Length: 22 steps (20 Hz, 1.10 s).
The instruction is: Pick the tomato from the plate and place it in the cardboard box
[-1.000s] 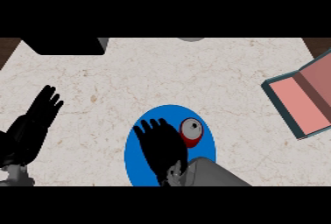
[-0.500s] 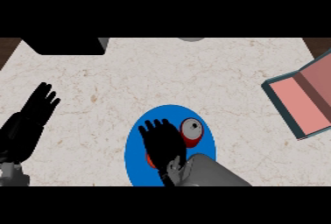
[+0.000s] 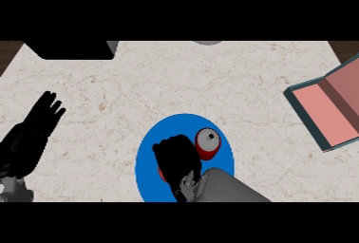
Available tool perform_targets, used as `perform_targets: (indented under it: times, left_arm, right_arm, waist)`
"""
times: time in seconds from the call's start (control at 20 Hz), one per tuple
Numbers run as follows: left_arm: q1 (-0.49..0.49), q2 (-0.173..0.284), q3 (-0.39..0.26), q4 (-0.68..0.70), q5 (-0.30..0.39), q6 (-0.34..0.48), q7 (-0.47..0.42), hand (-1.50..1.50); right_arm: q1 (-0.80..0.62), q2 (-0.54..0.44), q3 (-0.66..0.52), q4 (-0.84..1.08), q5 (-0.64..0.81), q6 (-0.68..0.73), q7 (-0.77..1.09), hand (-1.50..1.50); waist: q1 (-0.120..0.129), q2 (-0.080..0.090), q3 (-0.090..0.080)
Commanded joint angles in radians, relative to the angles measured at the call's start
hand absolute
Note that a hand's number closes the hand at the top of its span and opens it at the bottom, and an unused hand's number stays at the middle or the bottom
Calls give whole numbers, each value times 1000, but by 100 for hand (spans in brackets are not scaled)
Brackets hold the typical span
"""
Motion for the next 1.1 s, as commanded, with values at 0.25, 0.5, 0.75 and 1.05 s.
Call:
perform_targets:
  times: [0.25, 0.5, 0.75, 1.05]
  left_arm:
    - [11, -1, 26, -5, 0, -26, 1, 0]
    - [9, -37, -7, -61, -34, 8, 50, 0]
    - [-8, -26, 12, -40, -17, 4, 41, 0]
    - [29, -38, 11, -54, -16, -5, 17, 0]
  right_arm:
    - [-14, 1, 42, 48, 55, -78, -133, 150]
    - [31, 2, -17, 8, 126, -33, -187, 150]
    - [-18, -78, -270, 113, 116, -126, -111, 150]
    - [-59, -219, -497, 290, 168, -295, -59, 150]
  waist:
    - [2, 0, 0]
    - [-3, -1, 0]
    - [-7, 2, 1]
    - [11, 5, 1]
